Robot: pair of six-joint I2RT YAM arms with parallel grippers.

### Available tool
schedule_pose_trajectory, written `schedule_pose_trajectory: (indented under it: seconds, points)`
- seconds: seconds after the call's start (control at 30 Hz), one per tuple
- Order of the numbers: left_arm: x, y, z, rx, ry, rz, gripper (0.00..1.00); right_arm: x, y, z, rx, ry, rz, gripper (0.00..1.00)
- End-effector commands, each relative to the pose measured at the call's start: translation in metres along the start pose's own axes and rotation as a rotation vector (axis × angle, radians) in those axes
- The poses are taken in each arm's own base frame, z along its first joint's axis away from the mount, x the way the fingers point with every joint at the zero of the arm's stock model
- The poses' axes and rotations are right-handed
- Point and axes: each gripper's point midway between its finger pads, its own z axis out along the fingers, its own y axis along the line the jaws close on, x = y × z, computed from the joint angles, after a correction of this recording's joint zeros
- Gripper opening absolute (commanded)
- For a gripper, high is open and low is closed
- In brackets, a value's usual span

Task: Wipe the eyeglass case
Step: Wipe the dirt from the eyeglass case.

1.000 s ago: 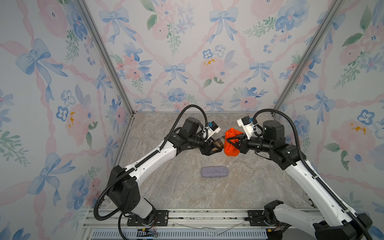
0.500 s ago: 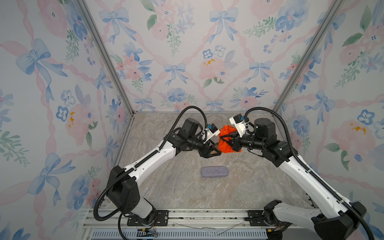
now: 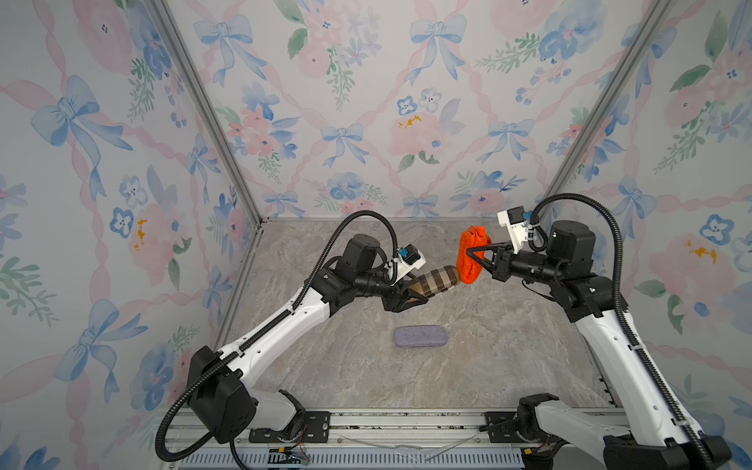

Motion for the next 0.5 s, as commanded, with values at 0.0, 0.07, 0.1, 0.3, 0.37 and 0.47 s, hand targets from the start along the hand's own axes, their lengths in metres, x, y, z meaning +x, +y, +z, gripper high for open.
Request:
schedule_pose_trajectory:
  seconds: [0.0, 0.07, 0.1, 0.3, 0.37, 0.47]
  points:
    - [-0.025, -0.005, -0.002, -0.011, -0.051, 0.094, 0.32, 0.026, 0.01, 0.023, -0.149, 0.06, 0.126, 0.0]
    - [-0.025, -0.006, 0.001, -0.009, -0.046, 0.101, 0.32, 0.036, 0.01, 0.038, -0.186, 0.069, 0.159, 0.0]
    - [-0.024, -0.005, 0.003, -0.009, -0.043, 0.098, 0.32, 0.04, 0.012, 0.043, -0.197, 0.077, 0.162, 0.0]
    - [-0.018, 0.014, 0.005, -0.106, -0.019, 0.091, 0.32, 0.034, 0.019, 0.044, -0.247, 0.055, 0.213, 0.0]
    - [-0.02, 0.018, 0.004, -0.13, -0.033, 0.094, 0.32, 0.03, 0.025, 0.038, -0.272, 0.036, 0.224, 0.0]
    - [-0.028, 0.016, 0.005, -0.121, -0.057, 0.094, 0.33, 0.023, 0.024, 0.031, -0.297, -0.002, 0.284, 0.0]
